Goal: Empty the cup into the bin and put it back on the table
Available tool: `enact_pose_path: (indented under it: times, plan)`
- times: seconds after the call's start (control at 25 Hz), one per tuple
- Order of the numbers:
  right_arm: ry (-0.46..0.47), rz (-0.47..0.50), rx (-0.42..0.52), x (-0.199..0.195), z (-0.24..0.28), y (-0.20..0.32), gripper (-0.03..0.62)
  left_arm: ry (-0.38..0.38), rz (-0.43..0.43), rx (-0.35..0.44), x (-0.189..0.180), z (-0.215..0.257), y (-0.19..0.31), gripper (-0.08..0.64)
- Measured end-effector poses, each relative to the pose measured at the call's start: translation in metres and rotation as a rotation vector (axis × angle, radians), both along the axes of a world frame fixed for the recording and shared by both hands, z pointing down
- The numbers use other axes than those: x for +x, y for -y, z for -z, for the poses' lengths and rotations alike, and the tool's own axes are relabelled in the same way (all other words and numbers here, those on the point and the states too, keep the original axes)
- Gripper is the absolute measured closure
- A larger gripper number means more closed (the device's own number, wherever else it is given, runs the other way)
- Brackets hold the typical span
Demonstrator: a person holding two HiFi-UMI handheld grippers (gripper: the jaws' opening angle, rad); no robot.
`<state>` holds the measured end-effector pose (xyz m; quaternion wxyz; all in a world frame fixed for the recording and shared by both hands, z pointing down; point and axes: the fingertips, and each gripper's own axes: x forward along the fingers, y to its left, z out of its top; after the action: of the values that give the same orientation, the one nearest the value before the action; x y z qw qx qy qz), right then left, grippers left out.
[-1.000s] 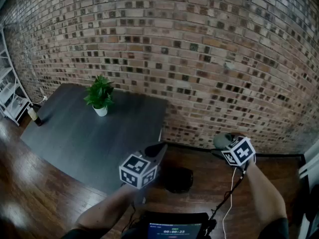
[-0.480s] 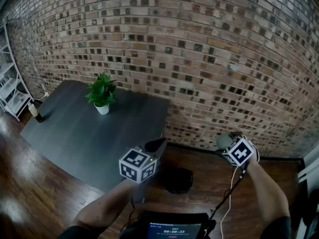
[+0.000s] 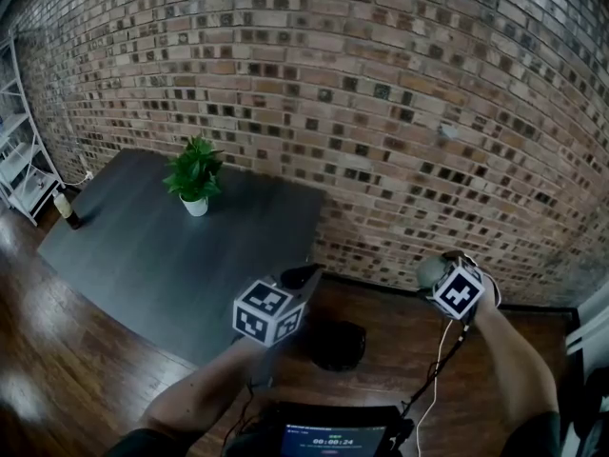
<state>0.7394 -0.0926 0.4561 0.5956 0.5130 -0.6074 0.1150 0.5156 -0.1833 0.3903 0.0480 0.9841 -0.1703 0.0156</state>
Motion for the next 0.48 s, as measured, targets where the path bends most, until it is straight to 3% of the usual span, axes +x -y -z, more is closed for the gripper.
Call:
enact_pose_path:
  times: [0.48]
  plan:
    - [-0.072,0.045,-0.05,0.0022,0.0052,0.0063,0.192,-0.002,0.011,-0.009,-0.002,-0.0028,0.0053,0.558]
